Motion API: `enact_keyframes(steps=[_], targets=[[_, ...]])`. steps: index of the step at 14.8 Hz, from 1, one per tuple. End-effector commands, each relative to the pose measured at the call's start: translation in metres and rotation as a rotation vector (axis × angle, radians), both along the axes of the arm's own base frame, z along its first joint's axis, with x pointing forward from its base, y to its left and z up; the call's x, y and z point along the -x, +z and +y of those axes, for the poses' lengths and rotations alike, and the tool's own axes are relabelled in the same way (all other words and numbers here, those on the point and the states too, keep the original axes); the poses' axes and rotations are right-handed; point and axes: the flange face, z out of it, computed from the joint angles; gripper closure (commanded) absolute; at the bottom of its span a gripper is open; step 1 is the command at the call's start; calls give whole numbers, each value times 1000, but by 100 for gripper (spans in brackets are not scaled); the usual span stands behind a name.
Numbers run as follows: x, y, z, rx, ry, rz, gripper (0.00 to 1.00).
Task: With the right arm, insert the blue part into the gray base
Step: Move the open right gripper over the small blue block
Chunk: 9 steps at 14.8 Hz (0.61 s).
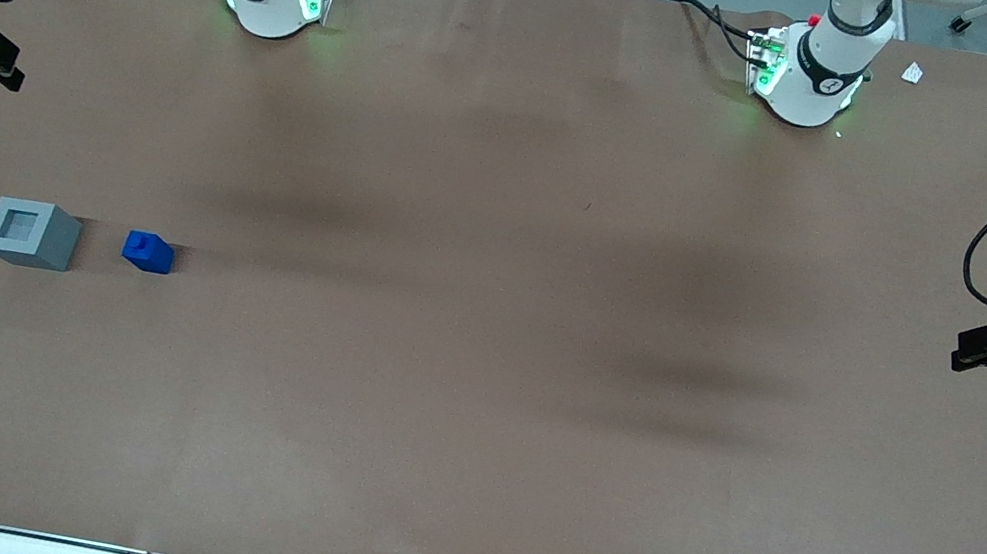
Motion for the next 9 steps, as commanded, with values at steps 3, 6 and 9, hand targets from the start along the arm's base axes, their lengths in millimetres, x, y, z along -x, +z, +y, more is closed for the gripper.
enact_keyframes(steps=[3,6,9], targets=[[1,2,3,18,-2,1,0],[-5,-17,1,7,-1,15,0],[-8,-86,-1,-10,-22,66,0]])
